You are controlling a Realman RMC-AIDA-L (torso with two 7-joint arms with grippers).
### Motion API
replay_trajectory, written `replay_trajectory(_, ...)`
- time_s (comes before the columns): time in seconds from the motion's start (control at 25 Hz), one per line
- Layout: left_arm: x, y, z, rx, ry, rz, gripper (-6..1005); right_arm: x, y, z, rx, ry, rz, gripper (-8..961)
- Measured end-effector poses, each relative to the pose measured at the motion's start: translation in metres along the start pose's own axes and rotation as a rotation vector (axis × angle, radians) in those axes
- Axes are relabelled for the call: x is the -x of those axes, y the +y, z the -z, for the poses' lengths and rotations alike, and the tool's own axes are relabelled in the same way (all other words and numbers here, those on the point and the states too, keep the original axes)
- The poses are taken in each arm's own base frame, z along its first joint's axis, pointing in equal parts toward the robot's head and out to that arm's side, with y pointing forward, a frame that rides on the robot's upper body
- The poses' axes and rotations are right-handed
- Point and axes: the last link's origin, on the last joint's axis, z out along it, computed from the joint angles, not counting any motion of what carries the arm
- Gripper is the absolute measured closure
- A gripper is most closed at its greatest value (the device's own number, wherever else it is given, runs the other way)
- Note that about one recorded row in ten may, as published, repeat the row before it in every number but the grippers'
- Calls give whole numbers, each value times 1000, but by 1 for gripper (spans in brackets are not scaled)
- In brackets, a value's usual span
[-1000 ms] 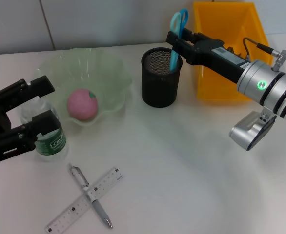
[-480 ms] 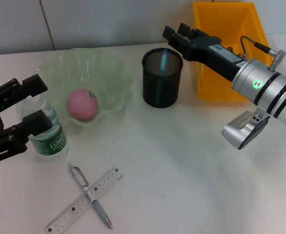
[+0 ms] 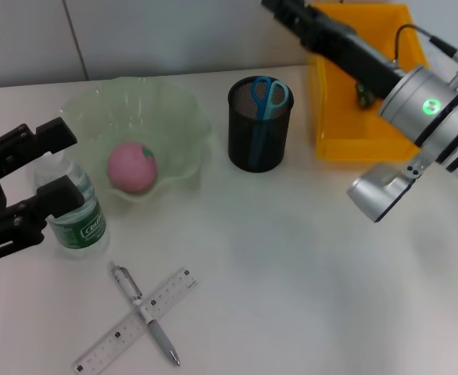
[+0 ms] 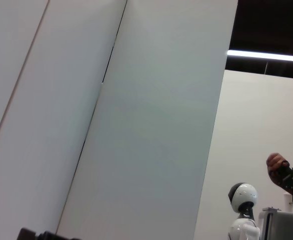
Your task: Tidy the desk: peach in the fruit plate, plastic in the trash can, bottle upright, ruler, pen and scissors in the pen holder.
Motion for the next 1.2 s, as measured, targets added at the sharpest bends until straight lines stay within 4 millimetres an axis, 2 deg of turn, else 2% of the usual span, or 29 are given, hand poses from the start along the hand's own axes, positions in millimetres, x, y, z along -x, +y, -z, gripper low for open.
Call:
replay_trajectory(0.04, -1, -1, -1, 3, 0, -7, 212, -3, -1, 1, -8, 24, -41, 432)
replay_trajectory(0.12, -1, -1, -2, 4, -1, -11, 212, -15, -10, 6, -70, 150, -248, 432)
replay_trajectory(0.24, -1, -2, -2, 5, -3, -23, 213, -19, -13, 8, -92, 188, -310, 433)
replay_trajectory(0.28, -1, -2, -2, 4, -3, -28, 213, -25, -18, 14, -148, 258, -435, 433)
replay_trajectory(0.32, -1, -2, -2, 4, -3, -28, 213, -25, -18, 14, -148, 258, -435, 433)
replay_trajectory(0.36, -1, -2, -2, 4, -3, -28, 213, -33, -25, 20, -227, 329, -583, 433)
replay_trajectory(0.56, 0, -2, -3, 5, -2, -72, 212, -50, -30, 31, -413, 455, -1027, 434)
replay_trajectory(0.6, 0, -2, -3, 5, -2, -72, 212, -51, -30, 32, -439, 468, -1111, 434)
replay_trajectory(0.64, 0, -2, -4, 8, -2, -77, 212, -51, -30, 32, -439, 468, -1111, 434)
replay_trajectory(0.68, 0, -2, -4, 8, -2, -77, 212, -54, -28, 30, -495, 479, -1313, 434)
replay_trajectory(0.72, 0, -2, -6, 15, -5, -86, 212, -54, -27, 29, -520, 474, -1408, 434)
replay_trajectory(0.76, 0, -2, -6, 17, -6, -90, 212, -54, -27, 29, -520, 474, -1408, 434)
replay_trajectory(0.84, 0, -1, -6, 20, -9, -92, 212, -49, -28, 25, -555, 433, -1583, 434)
replay_trajectory(0.88, 0, -1, -6, 21, -10, -92, 212, -43, -29, 22, -564, 390, -1728, 434)
replay_trajectory(0.92, 0, -1, -6, 21, -10, -92, 212, -43, -29, 22, -564, 390, -1728, 435)
replay_trajectory(0.96, -1, -2, -6, 21, -10, -93, 212, -37, -28, 19, -564, 350, -1878, 435)
replay_trajectory(1.0, -1, -2, -6, 21, -11, -95, 212, -37, -28, 19, -564, 350, -1878, 435)
replay_trajectory(1.08, -3, -2, -7, 25, -13, -100, 213, -29, -22, 15, -528, 316, -2070, 435)
replay_trajectory(1.2, -4, -3, -7, 25, -18, -95, 213, -19, -13, 10, -444, 293, -2247, 435)
